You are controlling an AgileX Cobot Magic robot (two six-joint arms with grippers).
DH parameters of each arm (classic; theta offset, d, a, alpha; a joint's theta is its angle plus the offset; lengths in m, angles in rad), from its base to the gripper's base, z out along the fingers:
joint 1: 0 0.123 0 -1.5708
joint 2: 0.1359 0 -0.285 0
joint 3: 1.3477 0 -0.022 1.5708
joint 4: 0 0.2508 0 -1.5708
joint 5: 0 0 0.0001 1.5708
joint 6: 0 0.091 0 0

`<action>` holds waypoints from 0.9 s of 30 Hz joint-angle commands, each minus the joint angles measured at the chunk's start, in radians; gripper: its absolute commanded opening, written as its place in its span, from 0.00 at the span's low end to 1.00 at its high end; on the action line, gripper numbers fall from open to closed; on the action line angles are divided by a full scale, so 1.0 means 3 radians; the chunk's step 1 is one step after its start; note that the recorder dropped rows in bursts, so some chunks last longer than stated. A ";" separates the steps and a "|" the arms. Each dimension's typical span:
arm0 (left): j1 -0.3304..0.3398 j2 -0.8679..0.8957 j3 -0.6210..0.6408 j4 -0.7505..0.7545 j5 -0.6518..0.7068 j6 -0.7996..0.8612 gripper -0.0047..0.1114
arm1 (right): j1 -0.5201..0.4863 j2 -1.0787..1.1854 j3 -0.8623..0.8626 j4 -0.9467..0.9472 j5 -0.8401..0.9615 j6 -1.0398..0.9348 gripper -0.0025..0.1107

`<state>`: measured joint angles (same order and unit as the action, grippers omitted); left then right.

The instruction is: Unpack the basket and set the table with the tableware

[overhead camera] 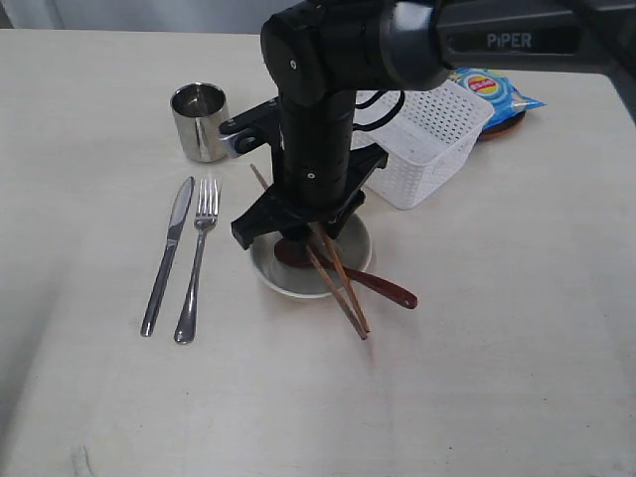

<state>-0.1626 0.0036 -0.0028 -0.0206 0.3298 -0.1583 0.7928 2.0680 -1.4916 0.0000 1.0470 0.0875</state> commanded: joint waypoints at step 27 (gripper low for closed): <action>0.0003 -0.0012 0.0009 -0.0036 -0.0037 0.0002 0.04 | -0.0010 -0.0930 -0.0023 -0.0527 0.0029 -0.0014 0.46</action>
<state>-0.1626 0.0036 -0.0028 -0.0206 0.3298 -0.1583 0.7928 1.8371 -1.4916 -0.0633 1.0476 0.0875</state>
